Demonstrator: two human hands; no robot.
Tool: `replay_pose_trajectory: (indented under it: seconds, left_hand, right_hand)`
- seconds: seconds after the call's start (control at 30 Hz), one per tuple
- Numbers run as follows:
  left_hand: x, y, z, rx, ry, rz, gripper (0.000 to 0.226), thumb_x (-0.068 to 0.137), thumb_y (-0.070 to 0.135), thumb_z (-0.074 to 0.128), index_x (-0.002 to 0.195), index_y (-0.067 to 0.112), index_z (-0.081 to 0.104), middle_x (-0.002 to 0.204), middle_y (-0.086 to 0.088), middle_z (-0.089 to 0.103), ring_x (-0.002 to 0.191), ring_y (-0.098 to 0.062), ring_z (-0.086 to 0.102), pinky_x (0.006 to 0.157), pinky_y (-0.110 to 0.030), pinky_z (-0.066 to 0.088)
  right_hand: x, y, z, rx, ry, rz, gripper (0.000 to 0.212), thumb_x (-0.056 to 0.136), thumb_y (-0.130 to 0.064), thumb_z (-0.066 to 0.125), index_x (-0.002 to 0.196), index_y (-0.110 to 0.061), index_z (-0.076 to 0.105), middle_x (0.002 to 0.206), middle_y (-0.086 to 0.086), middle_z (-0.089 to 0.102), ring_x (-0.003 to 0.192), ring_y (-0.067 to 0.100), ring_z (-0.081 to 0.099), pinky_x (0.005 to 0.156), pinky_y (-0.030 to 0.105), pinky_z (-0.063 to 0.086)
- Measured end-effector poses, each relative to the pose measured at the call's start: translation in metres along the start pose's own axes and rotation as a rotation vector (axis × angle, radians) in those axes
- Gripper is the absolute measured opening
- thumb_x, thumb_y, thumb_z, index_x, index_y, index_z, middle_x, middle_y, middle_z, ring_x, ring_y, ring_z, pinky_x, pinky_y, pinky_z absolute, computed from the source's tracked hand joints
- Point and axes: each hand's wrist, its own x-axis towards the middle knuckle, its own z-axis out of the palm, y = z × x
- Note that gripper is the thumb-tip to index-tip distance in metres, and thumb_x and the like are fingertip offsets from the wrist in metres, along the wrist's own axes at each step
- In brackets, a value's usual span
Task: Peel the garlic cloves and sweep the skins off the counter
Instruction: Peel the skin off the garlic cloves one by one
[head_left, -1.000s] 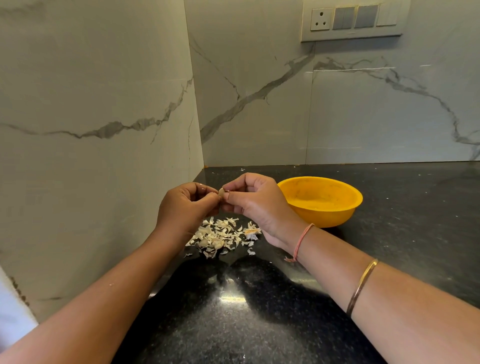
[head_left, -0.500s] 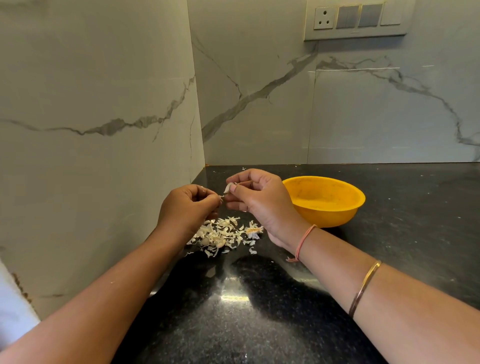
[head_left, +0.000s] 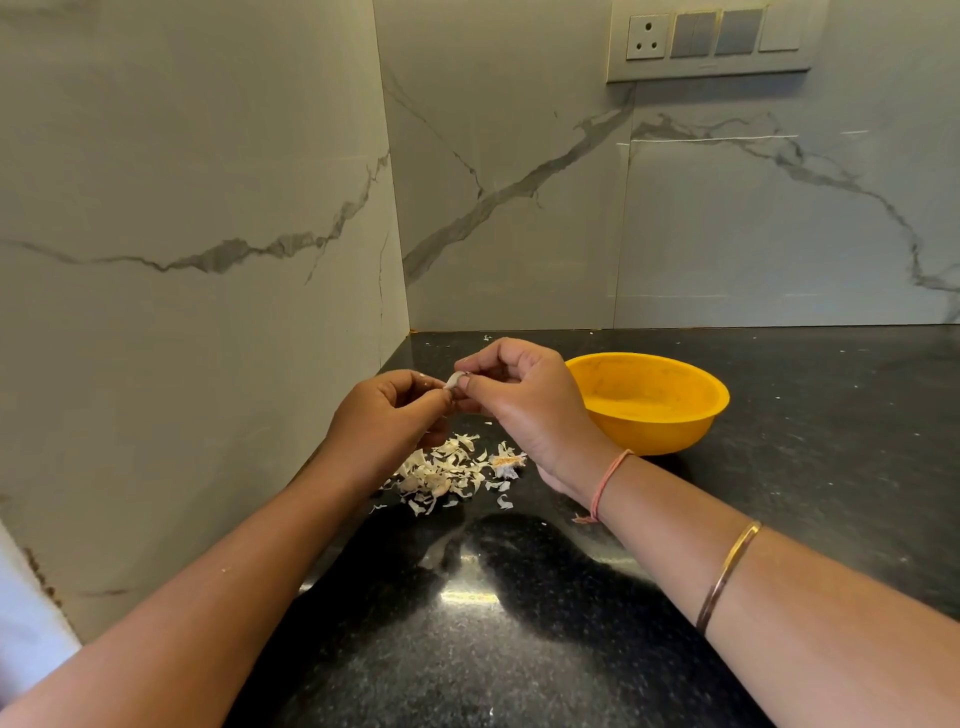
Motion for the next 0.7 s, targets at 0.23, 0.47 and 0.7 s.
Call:
replay_pose_trajectory:
  seconds: [0.23, 0.47, 0.7]
  left_hand:
    - [-0.0002, 0.0014, -0.001, 0.018, 0.049, 0.049, 0.011, 0.087, 0.011, 0.063, 0.079, 0.017, 0.068, 0.072, -0.003, 0.07, 0.062, -0.008, 0.066, 0.067, -0.023, 0.057]
    - [-0.002, 0.0026, -0.0016, 0.055, 0.088, 0.084, 0.012, 0.084, 0.01, 0.066, 0.074, 0.017, 0.067, 0.074, -0.007, 0.072, 0.073, -0.024, 0.069, 0.077, -0.038, 0.057]
    - [-0.005, 0.0045, 0.0017, 0.131, 0.152, 0.128, 0.012, 0.082, 0.012, 0.067, 0.072, 0.018, 0.066, 0.07, -0.002, 0.071, 0.068, -0.019, 0.068, 0.072, -0.035, 0.056]
  right_hand:
    - [0.0014, 0.0046, 0.0032, -0.185, 0.001, -0.087, 0.018, 0.081, -0.006, 0.069, 0.079, -0.023, 0.064, 0.089, 0.011, 0.069, 0.084, 0.024, 0.067, 0.078, 0.041, 0.057]
    - [0.0013, 0.0044, 0.0045, -0.198, -0.008, -0.102, 0.008, 0.081, -0.006, 0.069, 0.086, -0.012, 0.068, 0.087, 0.009, 0.069, 0.083, 0.022, 0.067, 0.077, 0.039, 0.058]
    - [0.0033, 0.0024, 0.006, -0.178, 0.009, -0.094, 0.013, 0.08, -0.004, 0.07, 0.078, -0.017, 0.069, 0.087, 0.01, 0.07, 0.086, 0.024, 0.067, 0.079, 0.043, 0.057]
